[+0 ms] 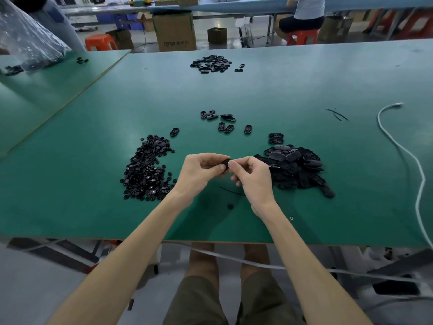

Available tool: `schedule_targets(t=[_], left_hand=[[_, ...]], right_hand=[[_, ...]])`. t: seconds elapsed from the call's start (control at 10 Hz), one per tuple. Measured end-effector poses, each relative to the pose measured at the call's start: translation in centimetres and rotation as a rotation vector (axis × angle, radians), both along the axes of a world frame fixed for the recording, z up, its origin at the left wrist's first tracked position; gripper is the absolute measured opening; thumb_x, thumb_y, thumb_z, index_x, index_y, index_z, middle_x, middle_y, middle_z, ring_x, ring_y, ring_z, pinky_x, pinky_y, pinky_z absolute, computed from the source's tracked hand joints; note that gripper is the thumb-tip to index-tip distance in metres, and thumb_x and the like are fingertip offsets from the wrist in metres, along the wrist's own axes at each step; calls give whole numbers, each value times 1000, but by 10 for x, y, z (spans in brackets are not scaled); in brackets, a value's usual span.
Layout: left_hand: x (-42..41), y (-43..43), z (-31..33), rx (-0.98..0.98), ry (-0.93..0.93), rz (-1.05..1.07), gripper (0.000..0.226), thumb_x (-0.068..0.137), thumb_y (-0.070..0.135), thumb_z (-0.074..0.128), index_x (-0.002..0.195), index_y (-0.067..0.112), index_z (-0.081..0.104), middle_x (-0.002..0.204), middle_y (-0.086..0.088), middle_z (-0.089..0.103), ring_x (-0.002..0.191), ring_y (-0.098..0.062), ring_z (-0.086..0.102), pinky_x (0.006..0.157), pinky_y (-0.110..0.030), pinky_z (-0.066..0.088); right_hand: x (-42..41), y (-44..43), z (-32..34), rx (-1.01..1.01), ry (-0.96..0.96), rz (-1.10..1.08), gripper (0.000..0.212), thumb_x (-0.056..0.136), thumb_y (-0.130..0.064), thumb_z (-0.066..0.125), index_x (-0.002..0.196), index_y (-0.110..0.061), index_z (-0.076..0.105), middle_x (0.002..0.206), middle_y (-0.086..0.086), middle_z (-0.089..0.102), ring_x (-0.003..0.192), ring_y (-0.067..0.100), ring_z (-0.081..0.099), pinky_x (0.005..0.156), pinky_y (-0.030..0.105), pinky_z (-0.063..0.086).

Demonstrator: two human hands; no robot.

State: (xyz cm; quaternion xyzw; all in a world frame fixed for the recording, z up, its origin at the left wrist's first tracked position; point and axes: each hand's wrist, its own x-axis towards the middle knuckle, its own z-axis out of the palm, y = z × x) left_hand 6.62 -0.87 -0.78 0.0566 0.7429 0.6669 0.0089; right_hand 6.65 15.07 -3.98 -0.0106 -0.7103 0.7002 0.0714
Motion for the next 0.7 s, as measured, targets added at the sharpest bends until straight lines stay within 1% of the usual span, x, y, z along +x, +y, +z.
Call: schedule_targets(t=[0.1, 0.2, 0.3, 0.4, 0.5, 0.6, 0.7], left_hand=[[-2, 1, 2, -59, 21, 19, 20, 92, -7, 69, 108, 1, 77, 96, -11, 80, 86, -18, 76, 82, -26, 59], [-6, 6, 6, -127, 56, 47, 19, 91, -5, 71, 106, 3, 78, 94, -9, 80, 83, -22, 75, 82, -31, 60], [-13, 18, 17, -128, 110, 123, 19, 89, 0, 74, 106, 7, 79, 93, -7, 80, 85, -21, 75, 83, -37, 62], [-24, 38, 33, -98, 106, 125, 19, 86, 13, 81, 105, 15, 78, 90, 0, 80, 81, -14, 76, 83, -31, 60], [-32, 68, 42, -236, 148, -18, 14, 85, 10, 80, 96, 20, 80, 88, 4, 80, 86, -6, 75, 86, -25, 58], [-39, 96, 44, -398, 191, -126, 16, 87, 7, 78, 100, 16, 82, 92, 0, 79, 87, -6, 73, 80, -14, 53], [-43, 113, 43, -495, 206, -211, 17, 88, 6, 78, 104, 12, 81, 99, -1, 79, 86, -4, 69, 77, -4, 46]], right_hand=[[1, 0, 1, 14, 0, 0, 10, 96, -17, 75, 87, -13, 72, 79, 4, 77, 61, 6, 64, 56, 22, 49], [1, 0, 4, 3, -3, -22, 8, 99, -18, 71, 92, -14, 72, 82, 0, 77, 65, 8, 66, 58, 23, 51], [1, -2, 4, -13, 2, -49, 9, 105, -15, 62, 102, -19, 69, 89, 1, 76, 69, 9, 69, 63, 24, 55], [0, -3, 4, 9, -2, -28, 12, 106, -8, 56, 107, -14, 66, 89, 5, 72, 67, 9, 69, 62, 24, 54], [-5, -4, 3, 135, -38, 14, 11, 101, 0, 54, 96, -3, 63, 72, 4, 67, 52, 2, 58, 53, 16, 44], [-2, -1, 6, 378, -17, 32, 23, 101, 6, 49, 88, -10, 58, 73, -3, 58, 60, 3, 54, 52, 11, 41], [6, 0, 7, 321, 97, 83, 23, 110, -6, 32, 108, -11, 55, 87, 1, 51, 78, 9, 50, 64, 13, 45]])
